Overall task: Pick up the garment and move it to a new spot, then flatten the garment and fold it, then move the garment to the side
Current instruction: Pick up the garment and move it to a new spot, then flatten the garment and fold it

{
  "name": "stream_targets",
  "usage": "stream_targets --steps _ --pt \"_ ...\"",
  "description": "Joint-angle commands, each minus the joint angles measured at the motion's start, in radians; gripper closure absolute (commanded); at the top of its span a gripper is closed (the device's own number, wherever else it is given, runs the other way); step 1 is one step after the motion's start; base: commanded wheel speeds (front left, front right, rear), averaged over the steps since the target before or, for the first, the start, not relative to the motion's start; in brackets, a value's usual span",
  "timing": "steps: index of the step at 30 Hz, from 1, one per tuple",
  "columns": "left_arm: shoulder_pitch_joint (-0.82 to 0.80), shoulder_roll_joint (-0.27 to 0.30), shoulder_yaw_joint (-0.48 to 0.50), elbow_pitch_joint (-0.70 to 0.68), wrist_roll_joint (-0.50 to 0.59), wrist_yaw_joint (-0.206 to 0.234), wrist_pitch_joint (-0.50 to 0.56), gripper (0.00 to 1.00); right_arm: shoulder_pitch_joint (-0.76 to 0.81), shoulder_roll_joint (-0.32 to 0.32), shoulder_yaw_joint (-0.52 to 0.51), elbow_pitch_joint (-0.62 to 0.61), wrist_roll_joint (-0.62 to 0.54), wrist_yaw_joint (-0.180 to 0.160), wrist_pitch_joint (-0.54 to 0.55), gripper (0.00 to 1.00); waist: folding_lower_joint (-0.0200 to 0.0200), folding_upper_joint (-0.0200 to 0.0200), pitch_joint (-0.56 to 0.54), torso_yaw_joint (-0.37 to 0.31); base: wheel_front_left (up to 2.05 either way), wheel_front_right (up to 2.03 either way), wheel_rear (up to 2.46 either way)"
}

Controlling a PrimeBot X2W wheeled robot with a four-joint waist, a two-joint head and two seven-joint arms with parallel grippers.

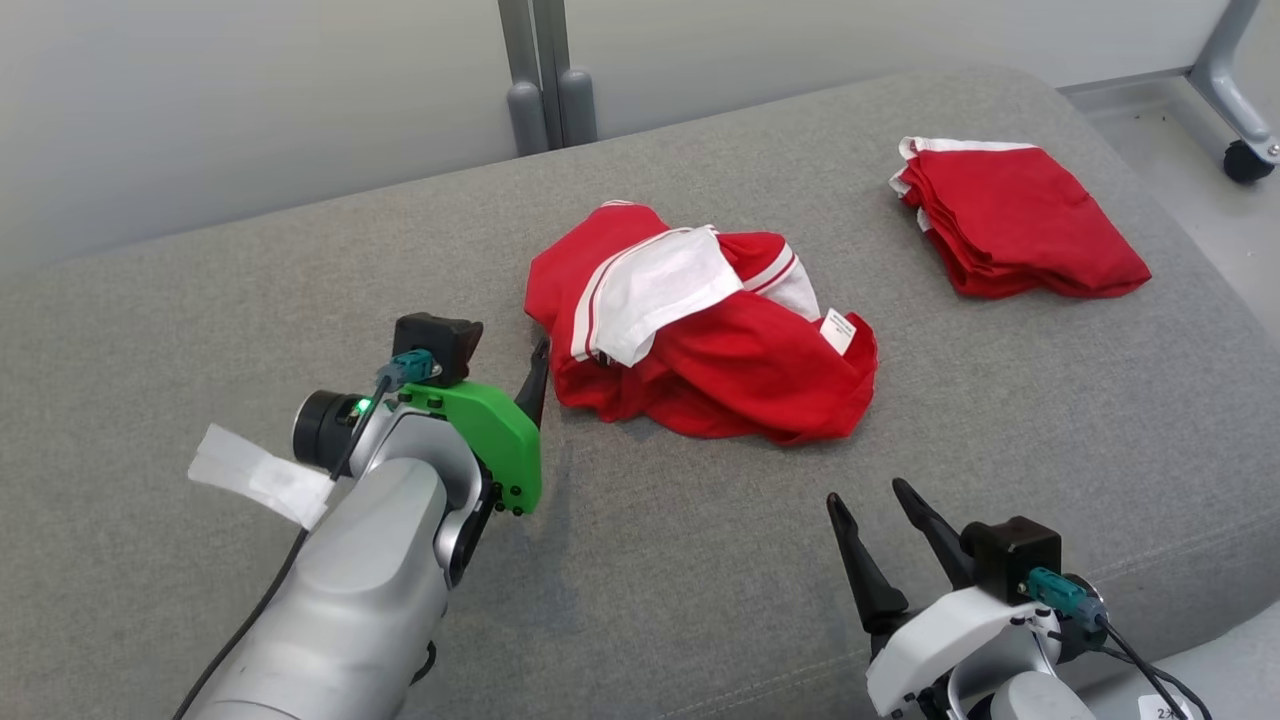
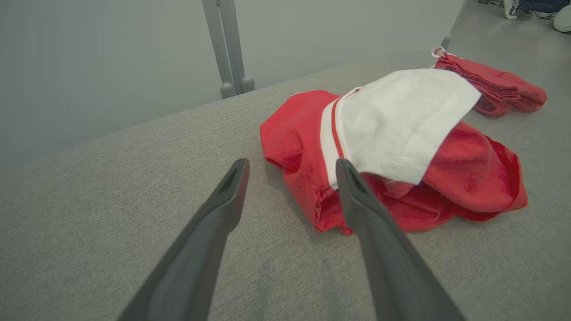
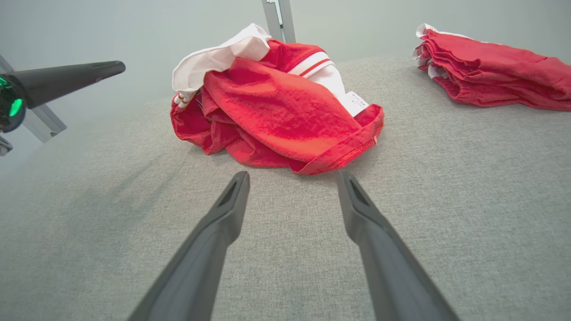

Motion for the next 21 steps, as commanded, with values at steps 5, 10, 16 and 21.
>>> stream_targets --steps 5,10,16,21 --pt "-0.040 -0.009 -0.037 -0.039 0.016 -0.018 0.044 0.00 0.018 -0.002 0.007 -0.014 -0.002 -0.001 0.009 0.00 0.0001 -0.0001 -0.029 -0.011 0.00 0.00 0.00" --pt "-0.075 -0.014 -0.072 -0.075 0.011 -0.028 0.110 0.00 0.020 -0.001 0.006 -0.023 -0.007 -0.001 0.012 0.00 0.0001 -0.0001 -0.008 -0.072 0.00 0.00 0.00" --pt "-0.124 -0.017 -0.120 -0.110 0.021 -0.022 0.178 0.00 0.007 -0.001 0.001 -0.034 0.001 -0.001 0.004 0.00 0.0001 -0.0001 0.050 -0.160 0.00 0.00 0.00" --pt "-0.157 -0.016 -0.158 -0.108 0.035 -0.005 0.227 0.00 -0.009 -0.001 0.000 -0.024 0.018 -0.001 -0.016 0.00 0.0001 -0.0001 0.097 -0.216 0.00 0.00 0.00"
